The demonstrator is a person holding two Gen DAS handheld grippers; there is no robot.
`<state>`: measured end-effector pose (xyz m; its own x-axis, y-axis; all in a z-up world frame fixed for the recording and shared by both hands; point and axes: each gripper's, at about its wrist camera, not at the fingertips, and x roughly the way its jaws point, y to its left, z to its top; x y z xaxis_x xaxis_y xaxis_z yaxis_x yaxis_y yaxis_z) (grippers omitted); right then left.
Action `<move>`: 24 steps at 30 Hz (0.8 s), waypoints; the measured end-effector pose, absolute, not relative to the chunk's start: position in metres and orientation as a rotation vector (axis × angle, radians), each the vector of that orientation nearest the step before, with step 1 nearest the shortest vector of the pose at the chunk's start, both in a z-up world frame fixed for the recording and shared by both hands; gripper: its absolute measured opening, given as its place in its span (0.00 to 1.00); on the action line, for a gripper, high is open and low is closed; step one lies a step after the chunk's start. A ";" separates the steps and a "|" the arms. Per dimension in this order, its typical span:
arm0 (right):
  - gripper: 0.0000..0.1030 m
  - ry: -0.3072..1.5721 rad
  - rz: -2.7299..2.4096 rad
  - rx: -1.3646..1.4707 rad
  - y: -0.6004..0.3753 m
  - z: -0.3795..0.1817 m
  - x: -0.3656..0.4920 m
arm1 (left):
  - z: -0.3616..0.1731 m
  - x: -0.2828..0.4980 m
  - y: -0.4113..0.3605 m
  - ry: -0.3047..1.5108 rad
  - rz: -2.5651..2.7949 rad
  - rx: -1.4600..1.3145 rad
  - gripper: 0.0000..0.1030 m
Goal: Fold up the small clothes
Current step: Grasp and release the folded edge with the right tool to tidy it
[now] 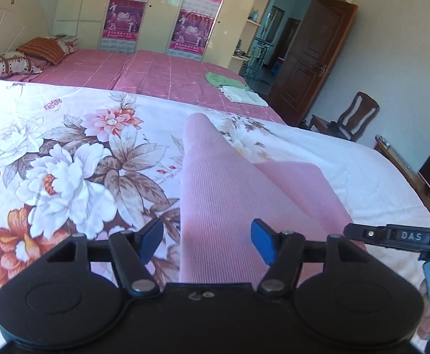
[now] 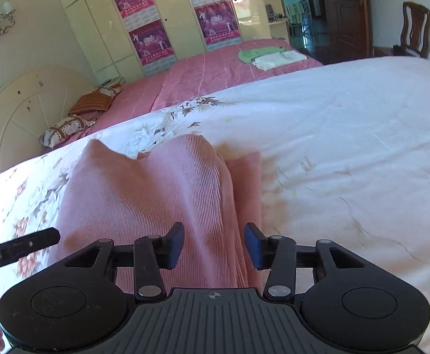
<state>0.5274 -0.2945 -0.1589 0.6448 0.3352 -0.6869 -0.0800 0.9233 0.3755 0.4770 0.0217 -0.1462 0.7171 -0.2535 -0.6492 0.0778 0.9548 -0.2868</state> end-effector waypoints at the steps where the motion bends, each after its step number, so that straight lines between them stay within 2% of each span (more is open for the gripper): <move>1: 0.43 0.844 0.240 0.339 -0.293 -0.161 0.537 | -0.148 0.484 0.022 0.756 -0.177 -0.256 0.61; 9: 0.42 0.849 0.227 0.381 -0.289 -0.175 0.592 | -0.162 0.518 0.021 0.782 -0.200 -0.285 0.63; 10: 0.28 0.837 0.233 0.355 -0.284 -0.173 0.592 | -0.164 0.520 0.021 0.787 -0.197 -0.289 0.64; 11: 0.20 0.827 0.240 0.333 -0.281 -0.172 0.590 | -0.166 0.522 0.022 0.789 -0.194 -0.298 0.64; 15: 0.15 0.736 0.188 0.290 -0.284 -0.164 0.576 | -0.168 0.523 0.025 0.789 -0.199 -0.317 0.64; 18: 0.08 0.699 0.120 0.282 -0.295 -0.167 0.569 | -0.170 0.522 0.023 0.779 -0.202 -0.298 0.66; 21: 0.09 0.811 0.128 0.296 -0.298 -0.188 0.582 | -0.179 0.526 0.019 0.803 -0.189 -0.299 0.66; 24: 0.10 0.776 0.124 0.294 -0.300 -0.176 0.578 | -0.174 0.524 0.019 0.795 -0.186 -0.304 0.63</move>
